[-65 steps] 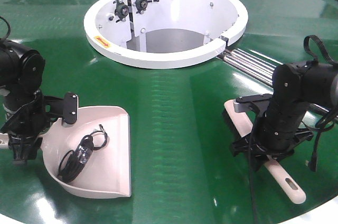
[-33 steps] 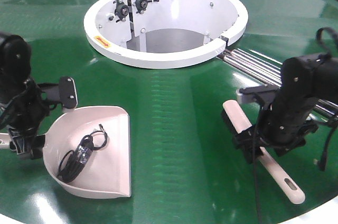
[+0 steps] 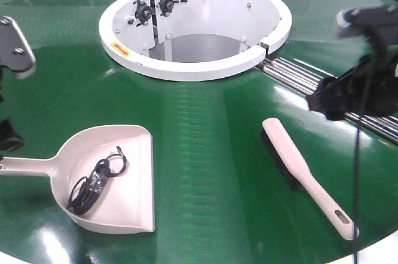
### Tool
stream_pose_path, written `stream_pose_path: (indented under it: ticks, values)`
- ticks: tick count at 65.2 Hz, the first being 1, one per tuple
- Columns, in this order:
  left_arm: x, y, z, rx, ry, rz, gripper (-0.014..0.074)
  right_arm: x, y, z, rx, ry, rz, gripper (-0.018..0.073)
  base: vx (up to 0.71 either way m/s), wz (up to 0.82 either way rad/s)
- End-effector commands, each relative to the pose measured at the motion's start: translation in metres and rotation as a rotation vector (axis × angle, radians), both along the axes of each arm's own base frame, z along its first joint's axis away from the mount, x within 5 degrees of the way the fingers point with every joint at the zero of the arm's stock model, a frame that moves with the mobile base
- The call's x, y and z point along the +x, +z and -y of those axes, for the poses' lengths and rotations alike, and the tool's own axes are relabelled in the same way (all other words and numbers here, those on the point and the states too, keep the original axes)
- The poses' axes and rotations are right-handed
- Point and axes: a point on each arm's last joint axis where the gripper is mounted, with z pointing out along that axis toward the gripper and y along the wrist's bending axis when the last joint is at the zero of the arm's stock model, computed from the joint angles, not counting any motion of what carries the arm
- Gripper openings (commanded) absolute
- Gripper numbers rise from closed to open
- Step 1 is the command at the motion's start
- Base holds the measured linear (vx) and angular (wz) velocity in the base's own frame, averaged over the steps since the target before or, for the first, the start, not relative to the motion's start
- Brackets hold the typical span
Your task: Clean and inspect green conveyor with broom and dustpan
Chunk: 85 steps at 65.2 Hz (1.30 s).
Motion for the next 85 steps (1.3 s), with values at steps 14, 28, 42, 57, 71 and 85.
stream_pose_path:
  ticks: [14,28,42,57,71,85]
  values:
    - [-0.064,0.061,-0.005,-0.209,0.087,0.287,0.0544,-0.057,0.054,0.013,0.063,0.029,0.341,0.0508,0.0,0.0]
    - [-0.127,0.103,-0.003,-0.496,0.031,0.59,0.0544,-0.11,0.035,0.025,0.086,0.043,0.516,0.0508,0.0,0.0]
    - [-0.169,0.068,-0.01,-0.669,0.046,0.786,0.0544,-0.17,0.026,0.04,0.136,0.04,0.771,0.0508,0.0,0.0]
    - [-0.169,-0.028,-0.018,-0.764,0.18,0.911,0.0544,-0.196,-0.021,0.046,0.155,0.044,0.909,0.0508,0.0,0.0]
    - [-0.16,-0.094,-0.024,-0.815,0.285,0.987,0.0544,-0.184,-0.065,0.042,0.155,0.052,0.952,0.0508,0.0,0.0]
    - [-0.162,-0.093,-0.025,-0.92,0.352,0.966,0.0403,-0.183,-0.073,0.042,0.161,0.053,0.981,0.0383,0.0,0.0]
